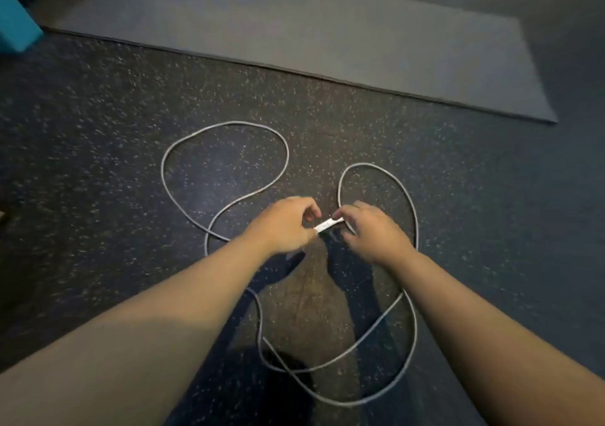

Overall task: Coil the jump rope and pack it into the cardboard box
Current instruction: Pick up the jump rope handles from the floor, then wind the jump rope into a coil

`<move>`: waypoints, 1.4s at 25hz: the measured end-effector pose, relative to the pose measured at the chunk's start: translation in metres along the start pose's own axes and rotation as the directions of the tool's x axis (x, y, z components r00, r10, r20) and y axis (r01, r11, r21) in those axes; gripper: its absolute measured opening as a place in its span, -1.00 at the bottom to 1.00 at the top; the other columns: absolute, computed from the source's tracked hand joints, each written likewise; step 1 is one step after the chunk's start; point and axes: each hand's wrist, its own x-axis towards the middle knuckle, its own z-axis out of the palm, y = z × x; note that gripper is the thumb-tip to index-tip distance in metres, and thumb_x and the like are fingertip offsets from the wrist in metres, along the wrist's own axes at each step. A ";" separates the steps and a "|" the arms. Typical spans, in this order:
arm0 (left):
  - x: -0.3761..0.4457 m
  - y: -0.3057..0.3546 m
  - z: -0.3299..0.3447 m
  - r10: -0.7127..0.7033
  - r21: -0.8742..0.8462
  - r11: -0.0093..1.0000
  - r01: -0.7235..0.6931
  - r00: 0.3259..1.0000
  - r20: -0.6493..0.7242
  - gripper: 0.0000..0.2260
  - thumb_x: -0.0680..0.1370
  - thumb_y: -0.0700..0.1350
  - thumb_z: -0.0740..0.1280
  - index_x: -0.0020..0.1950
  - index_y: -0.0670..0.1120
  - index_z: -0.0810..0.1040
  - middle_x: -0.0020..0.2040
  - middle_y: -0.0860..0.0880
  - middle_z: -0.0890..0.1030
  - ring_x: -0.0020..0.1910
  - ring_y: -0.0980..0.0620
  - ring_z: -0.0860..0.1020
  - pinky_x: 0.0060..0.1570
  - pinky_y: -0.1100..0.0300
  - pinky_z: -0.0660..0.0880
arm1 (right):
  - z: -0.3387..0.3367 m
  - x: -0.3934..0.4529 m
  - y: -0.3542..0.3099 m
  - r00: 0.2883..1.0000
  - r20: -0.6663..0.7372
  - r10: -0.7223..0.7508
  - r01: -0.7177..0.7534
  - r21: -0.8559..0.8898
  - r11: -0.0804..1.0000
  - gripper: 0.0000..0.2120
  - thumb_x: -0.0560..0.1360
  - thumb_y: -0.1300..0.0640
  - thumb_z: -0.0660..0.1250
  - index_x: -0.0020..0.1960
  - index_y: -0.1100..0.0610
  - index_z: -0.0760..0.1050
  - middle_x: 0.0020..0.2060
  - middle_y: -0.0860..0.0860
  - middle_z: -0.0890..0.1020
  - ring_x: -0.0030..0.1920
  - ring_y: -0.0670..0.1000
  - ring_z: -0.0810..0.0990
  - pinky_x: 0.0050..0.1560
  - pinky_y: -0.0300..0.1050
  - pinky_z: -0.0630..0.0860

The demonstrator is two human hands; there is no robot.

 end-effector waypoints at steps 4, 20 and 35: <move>0.025 -0.019 0.054 -0.105 0.339 0.934 0.115 0.993 -0.047 -0.63 0.55 0.10 0.41 0.29 0.01 0.47 0.24 -0.04 0.52 0.25 -0.12 0.52 0.20 -0.08 0.48 | 0.055 0.022 0.021 1.000 0.012 0.001 0.004 -0.374 0.927 -0.54 0.61 0.09 0.24 0.50 -0.04 0.34 0.44 0.13 0.36 0.33 0.23 0.42 0.22 0.16 0.49; 0.043 0.058 -0.027 0.193 -0.161 0.960 -0.231 0.956 -0.223 -0.87 0.59 -0.06 0.40 0.12 -0.04 0.57 -0.08 0.03 0.61 -0.17 0.08 0.57 -0.12 0.12 0.47 | -0.061 0.012 -0.002 0.790 -0.613 -0.012 0.185 0.220 0.958 -0.55 0.52 0.16 0.44 0.36 -0.06 0.46 0.47 0.03 0.38 0.46 0.04 0.37 0.44 0.04 0.33; -0.032 0.207 -0.237 0.870 0.956 0.136 -0.261 0.493 0.010 -0.69 0.66 0.19 0.09 0.09 0.08 0.55 -0.06 0.05 0.69 -0.05 -0.08 0.68 -0.10 0.07 0.46 | -0.248 -0.027 -0.078 0.923 -0.359 -0.138 0.348 0.623 0.701 -0.86 0.63 0.04 0.31 0.09 0.07 0.58 -0.38 -0.10 0.40 -0.44 -0.12 0.28 -0.44 -0.25 0.24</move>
